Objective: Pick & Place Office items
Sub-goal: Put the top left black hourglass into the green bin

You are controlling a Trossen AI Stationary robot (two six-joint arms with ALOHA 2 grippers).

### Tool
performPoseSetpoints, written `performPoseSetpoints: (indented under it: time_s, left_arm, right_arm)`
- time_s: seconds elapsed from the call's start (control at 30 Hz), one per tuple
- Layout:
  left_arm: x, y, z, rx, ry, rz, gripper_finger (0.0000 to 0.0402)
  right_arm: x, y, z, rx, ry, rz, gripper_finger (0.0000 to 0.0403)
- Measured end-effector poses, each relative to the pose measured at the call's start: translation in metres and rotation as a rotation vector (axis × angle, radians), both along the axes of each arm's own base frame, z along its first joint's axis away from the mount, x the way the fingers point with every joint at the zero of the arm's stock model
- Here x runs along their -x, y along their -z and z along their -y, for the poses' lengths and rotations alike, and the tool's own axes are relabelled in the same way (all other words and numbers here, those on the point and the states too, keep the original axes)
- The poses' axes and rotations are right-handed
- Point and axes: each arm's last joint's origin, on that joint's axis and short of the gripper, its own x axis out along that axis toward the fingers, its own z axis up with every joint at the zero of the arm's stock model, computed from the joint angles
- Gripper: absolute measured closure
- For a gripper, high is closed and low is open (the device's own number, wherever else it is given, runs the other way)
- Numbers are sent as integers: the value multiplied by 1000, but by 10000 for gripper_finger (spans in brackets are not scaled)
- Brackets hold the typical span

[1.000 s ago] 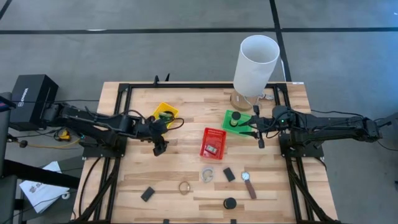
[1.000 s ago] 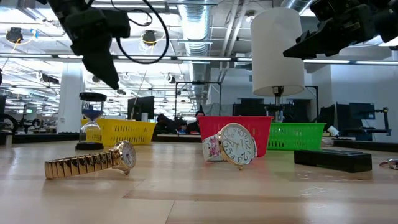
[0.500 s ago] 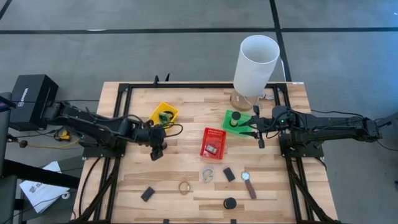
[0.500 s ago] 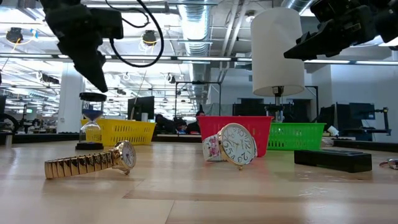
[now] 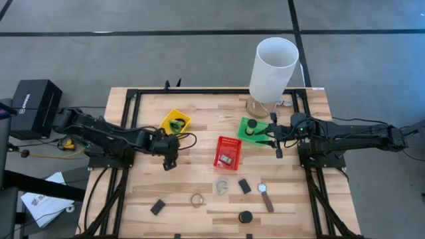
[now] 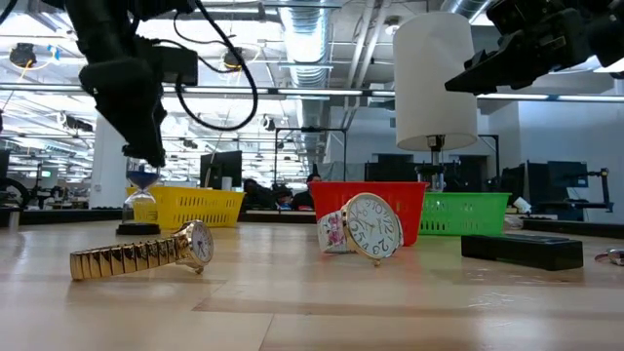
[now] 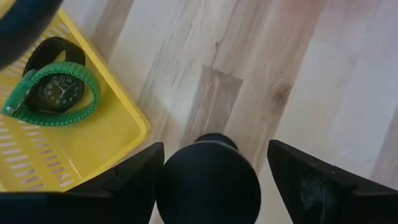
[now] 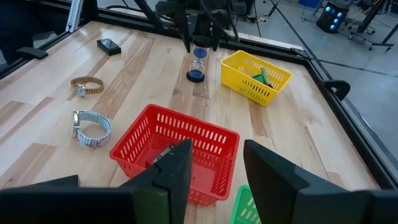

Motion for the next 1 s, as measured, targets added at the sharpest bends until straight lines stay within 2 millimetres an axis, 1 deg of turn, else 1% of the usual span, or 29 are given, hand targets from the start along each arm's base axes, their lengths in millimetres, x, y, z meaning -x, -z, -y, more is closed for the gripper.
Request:
performPoseSetpoints:
  time_s: [0.13,0.5,0.87,1.0]
  left_arm:
    - [1,4,0,-7,0,-39,119]
    - [2,2,0,-2,0,-34,122]
    - [3,2,0,-4,-1,-39,189]
    - [3,2,0,-6,-2,-38,194]
  right_arm:
    - [0,0,0,0,0,0,266]
    - [0,0,0,0,0,0,266]
    - [0,0,0,0,0,0,266]
    - [0,0,0,0,0,0,266]
